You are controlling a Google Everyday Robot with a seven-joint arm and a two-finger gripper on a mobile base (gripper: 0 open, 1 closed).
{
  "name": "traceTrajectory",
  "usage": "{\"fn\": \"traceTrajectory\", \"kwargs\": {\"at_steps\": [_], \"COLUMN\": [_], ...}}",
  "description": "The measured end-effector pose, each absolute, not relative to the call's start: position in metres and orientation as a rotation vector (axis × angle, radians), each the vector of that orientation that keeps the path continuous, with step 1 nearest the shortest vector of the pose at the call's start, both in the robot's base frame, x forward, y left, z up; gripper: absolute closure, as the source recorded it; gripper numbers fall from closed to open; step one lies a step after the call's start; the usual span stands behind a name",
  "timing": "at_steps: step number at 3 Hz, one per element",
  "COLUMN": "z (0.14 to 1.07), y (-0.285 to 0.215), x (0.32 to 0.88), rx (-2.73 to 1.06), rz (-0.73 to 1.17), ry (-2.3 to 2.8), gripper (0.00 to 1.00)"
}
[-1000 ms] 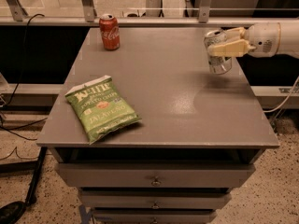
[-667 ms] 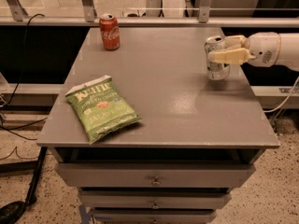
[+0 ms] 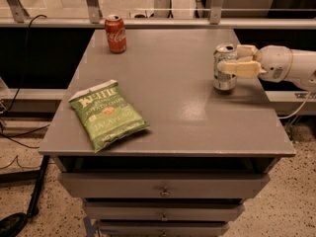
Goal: Place 7up can upright
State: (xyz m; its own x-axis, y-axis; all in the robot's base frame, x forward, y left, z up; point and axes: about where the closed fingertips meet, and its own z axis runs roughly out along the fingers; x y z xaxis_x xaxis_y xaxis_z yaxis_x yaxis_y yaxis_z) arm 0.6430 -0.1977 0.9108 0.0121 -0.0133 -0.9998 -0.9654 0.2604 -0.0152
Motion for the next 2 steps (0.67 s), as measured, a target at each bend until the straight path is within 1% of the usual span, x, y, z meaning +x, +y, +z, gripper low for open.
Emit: {"fn": "traceTrajectory", "kwargs": {"at_steps": [1,2], "z": [0.9080,0.9064], "y": [-0.1947,-0.1945], "x": [0.6353,0.6308], "rx": [-1.067,-1.090], "rz": [0.978,0.964], "ry": [1.230,1.183], "gripper": [0.74,0.50]}}
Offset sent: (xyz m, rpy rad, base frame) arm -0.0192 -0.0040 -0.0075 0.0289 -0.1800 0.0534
